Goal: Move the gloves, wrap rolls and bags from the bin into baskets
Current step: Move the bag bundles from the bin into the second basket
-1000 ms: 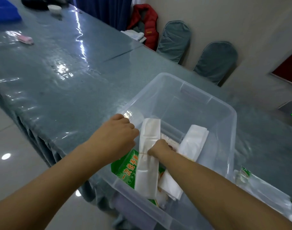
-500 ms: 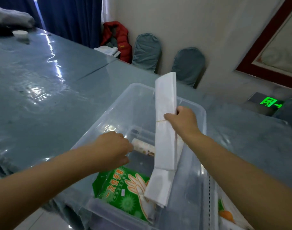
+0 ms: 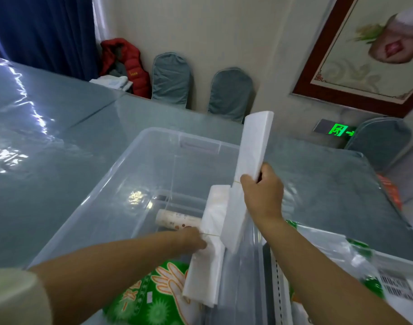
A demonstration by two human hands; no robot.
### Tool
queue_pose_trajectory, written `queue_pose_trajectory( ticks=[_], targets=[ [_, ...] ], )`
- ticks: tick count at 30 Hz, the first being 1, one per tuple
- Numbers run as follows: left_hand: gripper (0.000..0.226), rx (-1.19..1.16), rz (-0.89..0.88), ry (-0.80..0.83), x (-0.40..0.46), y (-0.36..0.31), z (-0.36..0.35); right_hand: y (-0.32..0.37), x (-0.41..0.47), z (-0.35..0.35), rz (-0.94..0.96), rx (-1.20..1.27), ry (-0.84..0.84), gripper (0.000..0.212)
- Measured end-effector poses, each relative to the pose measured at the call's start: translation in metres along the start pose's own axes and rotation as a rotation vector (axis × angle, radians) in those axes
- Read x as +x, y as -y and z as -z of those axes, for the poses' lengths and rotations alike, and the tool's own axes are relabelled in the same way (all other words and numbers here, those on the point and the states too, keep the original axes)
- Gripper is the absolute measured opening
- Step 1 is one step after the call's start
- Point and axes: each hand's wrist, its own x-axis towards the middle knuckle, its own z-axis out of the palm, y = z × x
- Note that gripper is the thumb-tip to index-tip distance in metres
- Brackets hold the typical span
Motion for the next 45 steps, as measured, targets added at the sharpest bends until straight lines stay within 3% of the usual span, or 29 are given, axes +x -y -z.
queue_pose_trajectory(
  ticks=[4, 8, 12, 19, 23, 28, 33, 37, 45],
  targets=[
    [0.037, -0.675, 0.036, 0.053, 0.003, 0.009, -0.008, -0.003, 0.000, -0.002, 0.019, -0.025, 0.020, 0.014],
    [0.039, -0.786, 0.069, 0.072, -0.004, 0.005, -0.005, -0.005, 0.000, -0.004, 0.015, -0.036, 0.016, 0.015],
    [0.032, -0.947, 0.071, -0.022, -0.015, -0.003, 0.008, -0.003, -0.002, -0.005, 0.027, -0.066, 0.022, 0.016],
    [0.021, -0.954, -0.103, -0.319, -0.049, -0.011, 0.054, -0.003, -0.003, -0.004, 0.050, -0.106, 0.065, 0.013],
    [0.014, -0.902, -0.289, -0.461, -0.079, -0.017, 0.072, 0.002, -0.004, -0.001, 0.073, -0.133, 0.069, 0.019],
    [0.013, -0.933, -0.481, -0.496, -0.107, -0.032, 0.087, 0.015, -0.006, 0.007, -0.050, 0.002, 0.089, 0.023],
    [0.024, -1.016, -0.607, -0.410, -0.123, -0.049, 0.093, 0.040, -0.008, 0.027, -0.267, 0.502, 0.132, 0.009],
    [0.028, -0.995, -0.665, -0.360, -0.130, -0.075, 0.085, 0.051, -0.009, 0.051, -0.393, 0.696, 0.239, 0.004],
    [0.020, -0.928, -0.706, -0.345, -0.125, -0.136, 0.039, 0.012, -0.008, 0.108, -0.455, 0.744, 0.149, 0.040]
  ],
)
